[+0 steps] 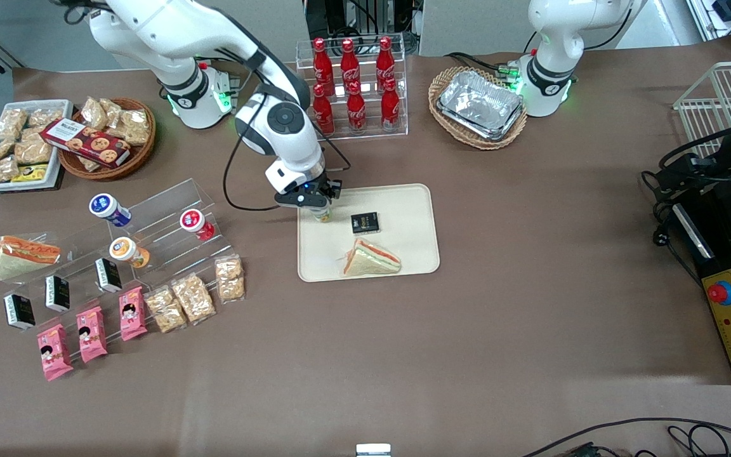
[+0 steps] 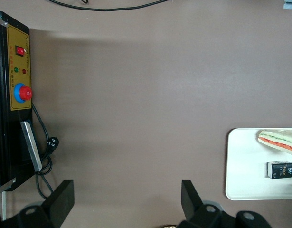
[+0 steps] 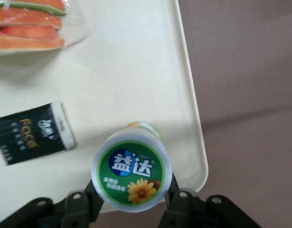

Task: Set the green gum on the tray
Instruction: 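Lower the green gum bottle onto the tray and open the right gripper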

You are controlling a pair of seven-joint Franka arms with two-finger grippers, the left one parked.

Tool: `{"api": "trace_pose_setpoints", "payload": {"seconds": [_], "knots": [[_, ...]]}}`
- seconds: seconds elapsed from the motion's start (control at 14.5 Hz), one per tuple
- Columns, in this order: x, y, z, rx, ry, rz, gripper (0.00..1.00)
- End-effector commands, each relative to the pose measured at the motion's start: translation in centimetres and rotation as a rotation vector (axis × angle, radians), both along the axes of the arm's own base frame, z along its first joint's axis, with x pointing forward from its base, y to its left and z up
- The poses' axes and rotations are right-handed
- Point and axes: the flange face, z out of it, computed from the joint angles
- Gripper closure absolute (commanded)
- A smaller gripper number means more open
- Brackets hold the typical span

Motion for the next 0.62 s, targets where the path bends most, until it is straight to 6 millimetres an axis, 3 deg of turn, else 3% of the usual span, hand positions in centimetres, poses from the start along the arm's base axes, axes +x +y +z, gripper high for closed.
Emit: {"api": "trace_pose_setpoints", "payload": {"seconds": [0.0,0.07,0.14,0.21,0.41,0.55], "knots": [[0.0,1.0,-1.6,-0.007,-0.049,-0.008,0.57],[-0.1,1.0,-1.6,-0.008,-0.052,-0.005,0.5],[0.0,1.1,-1.6,-0.008,-0.053,-0.007,0.19],[0.2,1.0,-1.5,-0.008,-0.057,-0.003,0.0],[0.7,1.3,-0.4,-0.015,-0.072,0.007,0.0],[2.5,1.3,4.0,-0.001,-0.148,-0.021,0.0]]}}
